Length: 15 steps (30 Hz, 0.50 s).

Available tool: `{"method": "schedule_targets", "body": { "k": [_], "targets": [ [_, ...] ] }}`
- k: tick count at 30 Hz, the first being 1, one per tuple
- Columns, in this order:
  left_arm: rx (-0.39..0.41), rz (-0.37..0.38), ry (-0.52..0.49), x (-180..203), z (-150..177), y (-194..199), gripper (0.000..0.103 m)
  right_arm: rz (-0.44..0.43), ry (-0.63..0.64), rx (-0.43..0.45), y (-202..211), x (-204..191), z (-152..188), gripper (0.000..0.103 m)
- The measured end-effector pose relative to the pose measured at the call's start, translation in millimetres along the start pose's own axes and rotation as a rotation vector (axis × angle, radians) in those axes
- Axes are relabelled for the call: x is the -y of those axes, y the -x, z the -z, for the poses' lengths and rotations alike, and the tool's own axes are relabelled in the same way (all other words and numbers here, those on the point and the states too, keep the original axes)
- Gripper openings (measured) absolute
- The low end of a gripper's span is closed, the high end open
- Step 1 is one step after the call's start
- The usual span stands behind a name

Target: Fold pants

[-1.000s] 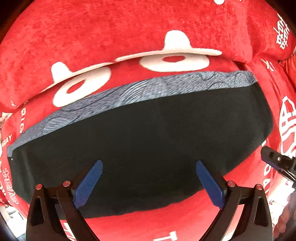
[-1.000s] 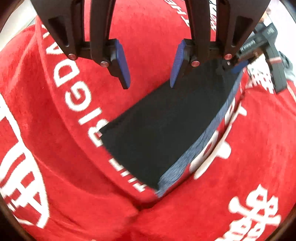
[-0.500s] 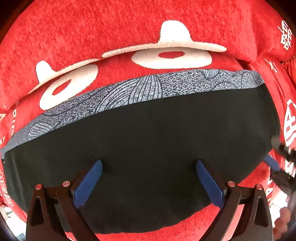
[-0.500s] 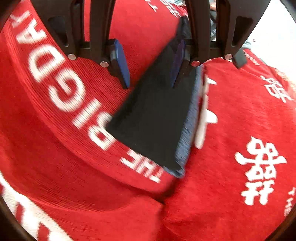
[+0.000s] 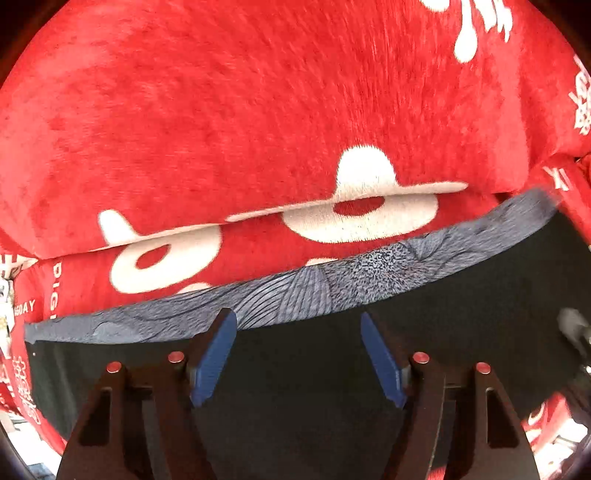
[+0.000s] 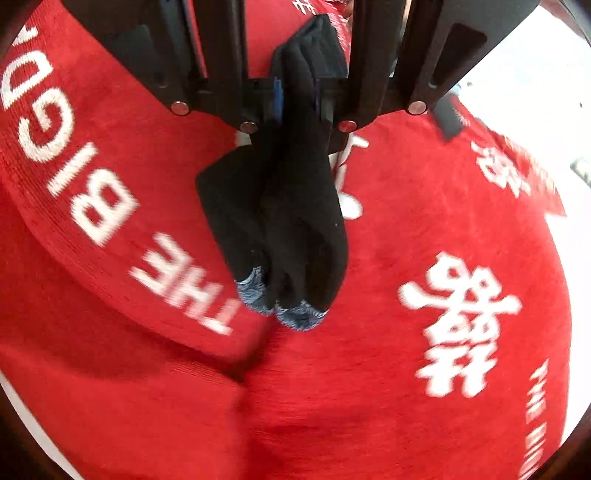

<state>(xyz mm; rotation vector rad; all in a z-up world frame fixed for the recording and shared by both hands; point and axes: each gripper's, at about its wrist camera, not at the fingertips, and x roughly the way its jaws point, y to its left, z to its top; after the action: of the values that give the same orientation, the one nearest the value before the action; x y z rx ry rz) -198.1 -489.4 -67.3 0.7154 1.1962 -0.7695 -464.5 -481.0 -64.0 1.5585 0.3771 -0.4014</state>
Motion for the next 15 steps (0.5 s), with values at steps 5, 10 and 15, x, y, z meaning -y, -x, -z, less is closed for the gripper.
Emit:
{"method": "schedule_targets", "body": {
  "k": [5,10,15],
  "targets": [
    [0.063,-0.080,-0.079,32.1,15.5,-13.7,0.072,0.074,0.204,-0.034,-13.4,-52.9,11.9,0.013],
    [0.016,0.037,-0.030,13.5,10.6,-12.1,0.072,0.157,0.374,-0.051,-19.5,-90.9,27.4,0.013],
    [0.053,0.078,0.047,-42.7,20.4,12.2,0.072,0.273,0.605,-0.075,-33.8,-140.6,57.7,0.013]
  ]
}}
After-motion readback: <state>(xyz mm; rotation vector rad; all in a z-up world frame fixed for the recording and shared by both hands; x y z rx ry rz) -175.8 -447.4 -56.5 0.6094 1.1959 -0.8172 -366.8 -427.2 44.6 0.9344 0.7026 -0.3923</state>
